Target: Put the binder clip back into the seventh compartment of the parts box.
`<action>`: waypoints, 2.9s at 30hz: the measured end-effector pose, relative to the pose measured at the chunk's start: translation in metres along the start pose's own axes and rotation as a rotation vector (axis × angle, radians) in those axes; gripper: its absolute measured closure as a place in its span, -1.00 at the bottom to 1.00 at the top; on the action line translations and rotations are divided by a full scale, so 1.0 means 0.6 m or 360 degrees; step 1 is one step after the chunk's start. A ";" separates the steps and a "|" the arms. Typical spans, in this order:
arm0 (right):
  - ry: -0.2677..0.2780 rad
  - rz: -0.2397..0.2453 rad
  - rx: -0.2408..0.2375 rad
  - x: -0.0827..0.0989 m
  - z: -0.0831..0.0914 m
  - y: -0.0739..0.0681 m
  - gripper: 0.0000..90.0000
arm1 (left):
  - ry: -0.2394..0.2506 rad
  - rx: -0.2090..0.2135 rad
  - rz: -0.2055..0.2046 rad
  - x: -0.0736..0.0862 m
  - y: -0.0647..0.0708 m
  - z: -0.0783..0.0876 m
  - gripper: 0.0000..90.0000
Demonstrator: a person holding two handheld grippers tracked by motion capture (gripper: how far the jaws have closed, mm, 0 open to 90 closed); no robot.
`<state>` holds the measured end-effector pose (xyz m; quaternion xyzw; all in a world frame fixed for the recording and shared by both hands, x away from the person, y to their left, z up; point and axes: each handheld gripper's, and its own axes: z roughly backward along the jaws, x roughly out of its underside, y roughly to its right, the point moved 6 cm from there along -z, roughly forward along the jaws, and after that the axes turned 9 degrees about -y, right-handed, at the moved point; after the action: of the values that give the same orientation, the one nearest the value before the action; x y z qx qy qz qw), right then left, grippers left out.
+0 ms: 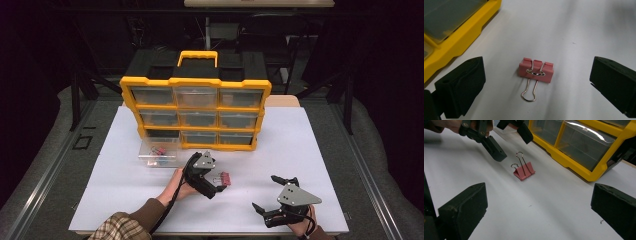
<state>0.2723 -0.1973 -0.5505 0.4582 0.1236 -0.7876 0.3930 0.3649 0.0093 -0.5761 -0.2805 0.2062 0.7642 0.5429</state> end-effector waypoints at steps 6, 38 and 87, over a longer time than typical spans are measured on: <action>0.0002 0.0000 -0.0003 0.000 0.001 -0.001 -0.99 | -0.0056 0.0017 -0.0049 0.001 -0.002 -0.015 -0.82; 0.0003 0.0005 -0.0001 0.000 0.002 -0.001 -0.99 | -0.0132 0.0153 -0.0151 0.007 -0.010 -0.041 0.10; -0.0020 -0.0020 -0.0012 0.004 -0.002 0.003 -1.00 | 0.0100 -0.0120 0.0101 0.012 -0.034 0.106 0.10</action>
<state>0.2737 -0.1993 -0.5528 0.4509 0.1269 -0.7926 0.3904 0.3692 0.0605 -0.5328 -0.3180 0.2030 0.7791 0.5007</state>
